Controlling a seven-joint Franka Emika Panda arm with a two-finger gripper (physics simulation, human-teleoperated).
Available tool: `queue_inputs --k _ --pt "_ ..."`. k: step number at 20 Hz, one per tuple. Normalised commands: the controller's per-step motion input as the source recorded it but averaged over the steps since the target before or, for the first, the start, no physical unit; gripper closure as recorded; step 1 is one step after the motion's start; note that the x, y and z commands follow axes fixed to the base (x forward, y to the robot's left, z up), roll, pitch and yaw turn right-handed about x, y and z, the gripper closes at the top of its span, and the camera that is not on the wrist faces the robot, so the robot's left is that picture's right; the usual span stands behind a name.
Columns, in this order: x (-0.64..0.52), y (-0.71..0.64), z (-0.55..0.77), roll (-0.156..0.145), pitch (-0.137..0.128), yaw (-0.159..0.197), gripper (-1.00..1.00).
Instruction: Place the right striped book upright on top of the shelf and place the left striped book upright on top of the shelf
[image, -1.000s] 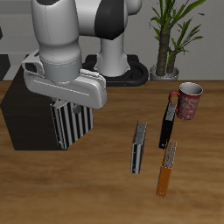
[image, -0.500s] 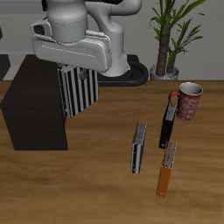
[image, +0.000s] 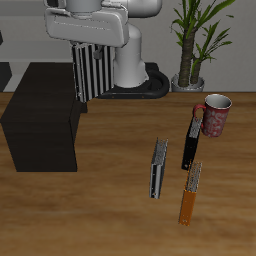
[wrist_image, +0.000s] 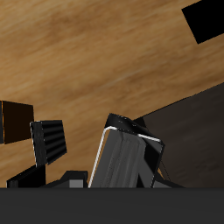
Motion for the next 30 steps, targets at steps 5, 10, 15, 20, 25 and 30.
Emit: queue_inputs --k 5,10,15,20,25,30 --pt "-0.55 -0.18 0.07 -0.047 -0.045 -0.021 1.0" --pt "-0.54 0.02 -0.02 0.027 -0.077 0.024 1.0" --pt "-0.25 -0.15 -0.07 -0.012 0.01 -0.019 1.0" --pt "-0.42 -0.4 0.05 -0.071 -0.022 -0.095 1.0" --pt "-0.45 -0.21 0.11 -0.03 -0.034 -0.017 1.0" --pt "-0.29 -0.27 0.04 -0.063 0.013 -0.024 1.0"
